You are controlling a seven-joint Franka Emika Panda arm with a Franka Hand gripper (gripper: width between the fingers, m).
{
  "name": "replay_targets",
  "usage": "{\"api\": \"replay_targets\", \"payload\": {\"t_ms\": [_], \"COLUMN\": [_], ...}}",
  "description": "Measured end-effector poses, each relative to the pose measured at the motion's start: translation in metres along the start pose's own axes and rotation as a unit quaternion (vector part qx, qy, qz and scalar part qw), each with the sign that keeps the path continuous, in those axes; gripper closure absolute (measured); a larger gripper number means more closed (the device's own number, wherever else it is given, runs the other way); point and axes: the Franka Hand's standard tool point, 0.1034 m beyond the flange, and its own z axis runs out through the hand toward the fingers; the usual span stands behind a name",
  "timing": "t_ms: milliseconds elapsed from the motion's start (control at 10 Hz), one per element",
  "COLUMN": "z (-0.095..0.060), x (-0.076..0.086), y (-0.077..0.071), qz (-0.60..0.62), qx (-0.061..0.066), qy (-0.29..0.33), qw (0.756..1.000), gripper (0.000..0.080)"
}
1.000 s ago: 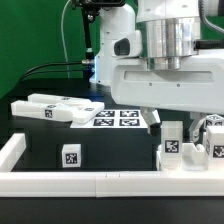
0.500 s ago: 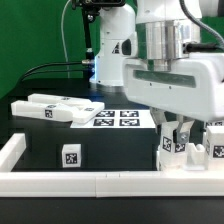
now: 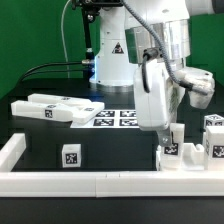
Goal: Assemble chair
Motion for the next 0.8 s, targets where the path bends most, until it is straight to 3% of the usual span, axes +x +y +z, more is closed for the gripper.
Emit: {"api": "replay_targets", "payload": {"t_ms": [100,300,400,500,600,700,800], "z": [0.0,-0.004,-0.006,-0.005,-0.005,-0.005,-0.006], "x": [-0.001,-0.01,-0.011,-0.01,-0.01,-0.009,-0.006], "y": [0.0,0.001,0.0,0.001,0.001,0.001,-0.001], "qz": [-0.051,-0.266,-0.314,-0.364,-0.384,-0.402,-0.483], "qx": [-0.002,-0.008,-0.008,-0.01,-0.01,-0.011,-0.013], "qy": [0.008,0.03,0.029,0.029,0.029,0.029,0.032], "qw": [0.999,0.964,0.949,0.931,0.923,0.915,0.875], "gripper": [0.0515,0.0503,0.033,0.033,0.019,0.0158,0.0152]}}
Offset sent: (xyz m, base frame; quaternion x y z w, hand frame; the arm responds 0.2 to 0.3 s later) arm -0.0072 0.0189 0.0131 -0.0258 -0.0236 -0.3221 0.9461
